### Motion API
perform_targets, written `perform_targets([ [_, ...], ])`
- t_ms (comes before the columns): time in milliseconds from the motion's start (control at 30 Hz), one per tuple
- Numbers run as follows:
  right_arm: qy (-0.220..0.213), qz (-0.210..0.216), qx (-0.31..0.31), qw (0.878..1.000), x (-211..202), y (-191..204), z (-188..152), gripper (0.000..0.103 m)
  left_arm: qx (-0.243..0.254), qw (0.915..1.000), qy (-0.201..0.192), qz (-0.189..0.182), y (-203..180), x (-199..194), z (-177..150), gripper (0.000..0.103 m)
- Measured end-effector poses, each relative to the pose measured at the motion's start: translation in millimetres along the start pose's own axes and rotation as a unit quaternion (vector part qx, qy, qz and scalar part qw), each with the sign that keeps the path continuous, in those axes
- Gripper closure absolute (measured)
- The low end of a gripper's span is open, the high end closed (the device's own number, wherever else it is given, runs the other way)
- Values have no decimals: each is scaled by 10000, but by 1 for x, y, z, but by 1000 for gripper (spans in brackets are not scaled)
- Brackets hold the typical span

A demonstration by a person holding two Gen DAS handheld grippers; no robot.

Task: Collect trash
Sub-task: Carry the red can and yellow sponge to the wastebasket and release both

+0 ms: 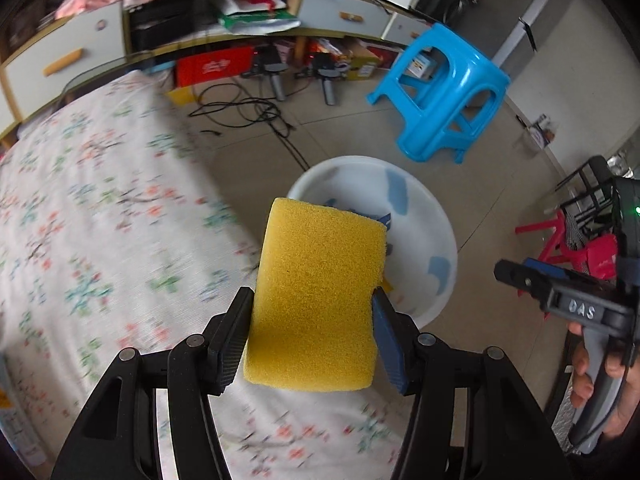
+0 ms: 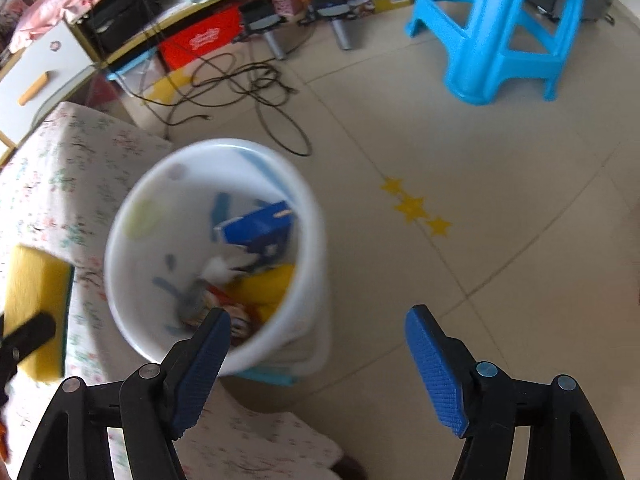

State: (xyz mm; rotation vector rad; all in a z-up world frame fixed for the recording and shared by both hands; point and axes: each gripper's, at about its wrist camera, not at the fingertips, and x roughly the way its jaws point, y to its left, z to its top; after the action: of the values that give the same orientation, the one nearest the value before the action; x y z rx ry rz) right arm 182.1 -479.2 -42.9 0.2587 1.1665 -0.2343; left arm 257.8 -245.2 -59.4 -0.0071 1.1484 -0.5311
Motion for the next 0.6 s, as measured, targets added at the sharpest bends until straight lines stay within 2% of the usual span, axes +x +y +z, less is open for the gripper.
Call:
perform_targets([
  [233, 32, -3, 130, 9999, -1, -24, -2, 27, 165, 9997, -183, -34, -20, 16, 14, 39],
  [300, 28, 33, 119, 9999, -2, -25, -3, 27, 288, 9992, -232, 118, -24, 18, 18, 31],
  [367, 17, 64, 93, 9999, -3, -25, -3, 26, 342, 9984, -294, 340, -28, 17, 21, 16],
  [600, -42, 124, 34, 9999, -7, -19, -3, 25, 417, 9973, -308, 524, -28, 3, 13, 15],
])
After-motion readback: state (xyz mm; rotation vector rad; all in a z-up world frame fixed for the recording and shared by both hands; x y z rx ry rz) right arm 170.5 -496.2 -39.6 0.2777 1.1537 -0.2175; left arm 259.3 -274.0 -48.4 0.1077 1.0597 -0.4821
